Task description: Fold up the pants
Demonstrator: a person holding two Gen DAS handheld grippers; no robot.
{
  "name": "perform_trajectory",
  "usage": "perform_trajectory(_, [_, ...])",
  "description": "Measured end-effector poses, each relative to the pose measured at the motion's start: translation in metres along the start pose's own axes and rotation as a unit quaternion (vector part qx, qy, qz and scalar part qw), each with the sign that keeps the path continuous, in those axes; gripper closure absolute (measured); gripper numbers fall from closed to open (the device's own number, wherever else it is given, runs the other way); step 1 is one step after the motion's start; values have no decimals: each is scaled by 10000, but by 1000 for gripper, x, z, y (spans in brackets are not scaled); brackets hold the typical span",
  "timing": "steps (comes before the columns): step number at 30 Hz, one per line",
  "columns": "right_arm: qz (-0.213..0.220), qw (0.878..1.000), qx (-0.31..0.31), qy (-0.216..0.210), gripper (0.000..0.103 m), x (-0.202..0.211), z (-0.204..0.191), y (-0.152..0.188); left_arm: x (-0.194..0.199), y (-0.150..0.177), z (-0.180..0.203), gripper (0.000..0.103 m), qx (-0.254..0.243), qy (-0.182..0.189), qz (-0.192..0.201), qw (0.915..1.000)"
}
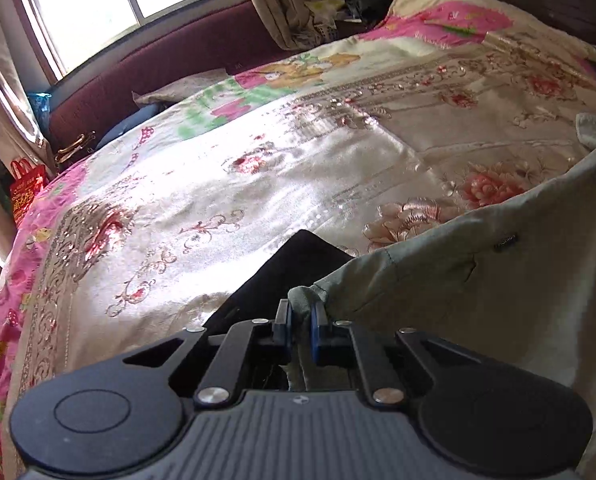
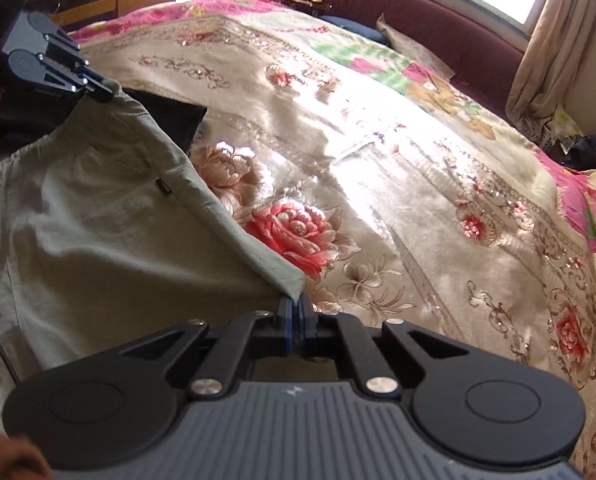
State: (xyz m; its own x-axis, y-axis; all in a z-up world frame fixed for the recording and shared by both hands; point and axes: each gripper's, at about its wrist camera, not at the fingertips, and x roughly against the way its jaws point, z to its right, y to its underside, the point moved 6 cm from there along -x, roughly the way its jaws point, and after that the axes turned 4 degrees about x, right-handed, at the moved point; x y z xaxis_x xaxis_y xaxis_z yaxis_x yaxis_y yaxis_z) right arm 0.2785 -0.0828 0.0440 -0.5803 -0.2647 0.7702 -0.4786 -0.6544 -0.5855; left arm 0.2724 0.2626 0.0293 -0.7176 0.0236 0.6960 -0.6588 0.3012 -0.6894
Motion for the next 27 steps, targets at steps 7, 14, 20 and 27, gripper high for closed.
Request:
perform_trajectory(7, [641,9979,76,-96,100,118,-70,21,119,71,3,78,731,156,603,9954])
perform_trajectory(14, [96,9961,-100,-875,100,140,-186,98,169,185,23,78,1622,237,243,9862])
perform_trajectory(20, [-390,9932,-253,-1063,100,106,-240,137,159,232,24,78,2066,24,62,9784])
perform_trajectory(27, [-120,9963,-271,-801,100,123,-235,116,173,218,13,79,2194,-96,590,9738])
